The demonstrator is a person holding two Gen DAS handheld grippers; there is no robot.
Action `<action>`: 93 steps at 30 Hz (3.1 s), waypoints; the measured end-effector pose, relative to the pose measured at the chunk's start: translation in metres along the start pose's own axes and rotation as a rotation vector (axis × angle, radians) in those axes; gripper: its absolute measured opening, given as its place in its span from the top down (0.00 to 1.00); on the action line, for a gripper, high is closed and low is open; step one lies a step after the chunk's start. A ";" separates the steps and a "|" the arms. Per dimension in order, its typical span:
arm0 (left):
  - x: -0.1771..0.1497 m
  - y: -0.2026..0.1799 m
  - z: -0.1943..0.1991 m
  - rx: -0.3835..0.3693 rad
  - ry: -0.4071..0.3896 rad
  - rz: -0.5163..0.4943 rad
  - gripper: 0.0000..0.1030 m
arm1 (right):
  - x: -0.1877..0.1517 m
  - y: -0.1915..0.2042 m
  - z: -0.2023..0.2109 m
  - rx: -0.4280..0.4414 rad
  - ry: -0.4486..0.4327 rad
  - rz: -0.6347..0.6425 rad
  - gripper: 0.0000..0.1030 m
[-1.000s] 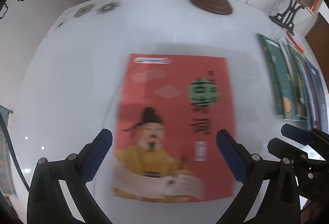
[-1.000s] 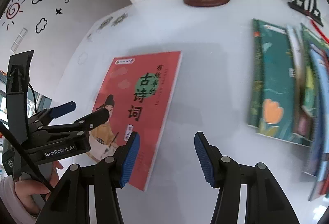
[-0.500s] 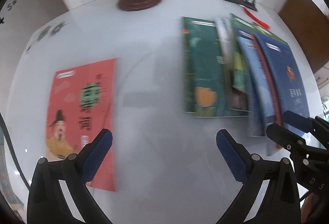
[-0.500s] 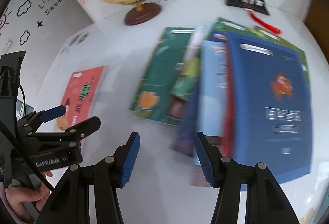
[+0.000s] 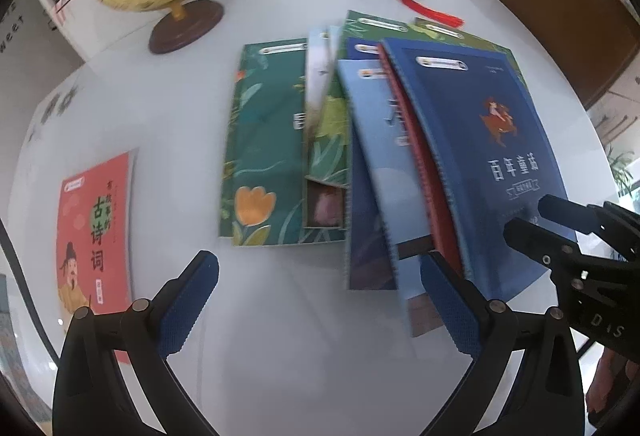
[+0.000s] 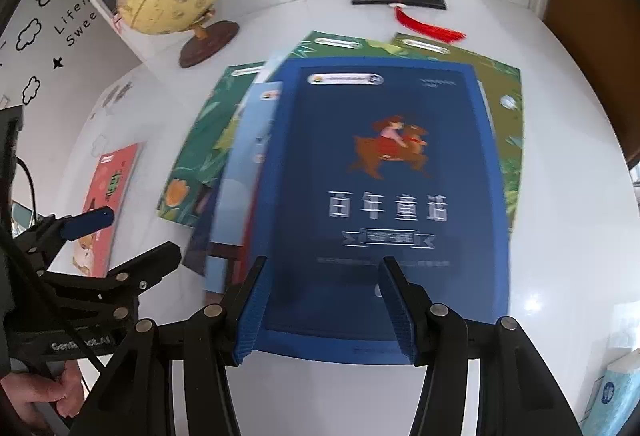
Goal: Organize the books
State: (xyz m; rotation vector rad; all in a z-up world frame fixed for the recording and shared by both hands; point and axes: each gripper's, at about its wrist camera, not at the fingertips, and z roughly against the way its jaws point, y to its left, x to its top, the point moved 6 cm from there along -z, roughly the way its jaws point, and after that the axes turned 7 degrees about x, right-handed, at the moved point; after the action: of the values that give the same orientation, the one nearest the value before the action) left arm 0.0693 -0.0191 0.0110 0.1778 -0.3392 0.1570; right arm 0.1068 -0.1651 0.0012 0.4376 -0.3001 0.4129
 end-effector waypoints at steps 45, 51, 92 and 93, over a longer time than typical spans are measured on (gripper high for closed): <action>0.048 -0.078 -0.017 -0.190 0.014 0.043 0.02 | -0.007 -0.083 0.012 0.274 -0.028 -0.180 0.48; 0.049 -0.086 -0.019 -0.179 0.013 0.020 0.02 | 0.001 -0.089 0.006 0.255 -0.027 -0.142 0.48; 0.047 -0.074 -0.030 -0.170 0.033 0.017 0.02 | 0.010 -0.078 -0.005 0.408 -0.078 -0.169 0.45; 0.048 -0.069 -0.033 -0.181 0.048 0.039 0.02 | 0.009 -0.082 -0.005 0.436 -0.091 -0.200 0.45</action>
State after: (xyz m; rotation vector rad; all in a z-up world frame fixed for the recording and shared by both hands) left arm 0.1375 -0.0737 -0.0135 -0.0118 -0.3079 0.1681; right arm 0.1519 -0.2276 -0.0277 0.9071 -0.2509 0.2603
